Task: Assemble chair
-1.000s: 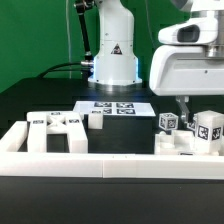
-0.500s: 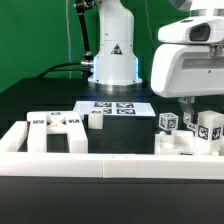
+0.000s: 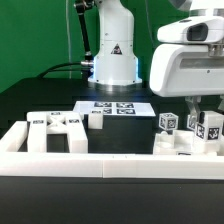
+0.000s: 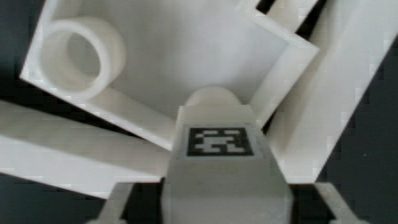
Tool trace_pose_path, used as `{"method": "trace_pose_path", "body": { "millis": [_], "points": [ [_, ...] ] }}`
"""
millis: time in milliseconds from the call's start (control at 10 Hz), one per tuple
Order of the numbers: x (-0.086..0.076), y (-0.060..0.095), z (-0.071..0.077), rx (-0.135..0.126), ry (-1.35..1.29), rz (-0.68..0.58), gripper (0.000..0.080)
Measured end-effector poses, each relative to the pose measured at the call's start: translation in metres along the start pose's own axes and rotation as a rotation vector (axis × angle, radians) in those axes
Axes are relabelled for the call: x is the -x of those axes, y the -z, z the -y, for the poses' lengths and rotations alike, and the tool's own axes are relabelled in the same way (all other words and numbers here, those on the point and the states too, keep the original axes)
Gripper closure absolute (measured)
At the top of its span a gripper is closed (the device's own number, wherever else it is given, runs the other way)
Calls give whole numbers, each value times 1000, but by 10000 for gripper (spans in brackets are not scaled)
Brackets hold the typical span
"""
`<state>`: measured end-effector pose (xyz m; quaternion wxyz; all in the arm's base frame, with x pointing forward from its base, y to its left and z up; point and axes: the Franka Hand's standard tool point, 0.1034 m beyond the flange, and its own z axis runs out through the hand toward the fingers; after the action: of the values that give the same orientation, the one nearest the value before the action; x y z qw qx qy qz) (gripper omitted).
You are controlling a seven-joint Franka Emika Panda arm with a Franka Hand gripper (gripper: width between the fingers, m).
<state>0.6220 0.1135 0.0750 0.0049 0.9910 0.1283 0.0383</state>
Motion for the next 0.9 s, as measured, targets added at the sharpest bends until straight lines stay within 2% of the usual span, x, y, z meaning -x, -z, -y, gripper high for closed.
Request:
{"method": "trace_pose_path", "body": {
  "millis": [500, 800, 900],
  "points": [
    [-1, 0, 2, -17, -540, -6, 509],
    [2, 0, -14, 7, -831, -17, 508],
    [2, 0, -16, 12, -852, -19, 508]
  ]
}}
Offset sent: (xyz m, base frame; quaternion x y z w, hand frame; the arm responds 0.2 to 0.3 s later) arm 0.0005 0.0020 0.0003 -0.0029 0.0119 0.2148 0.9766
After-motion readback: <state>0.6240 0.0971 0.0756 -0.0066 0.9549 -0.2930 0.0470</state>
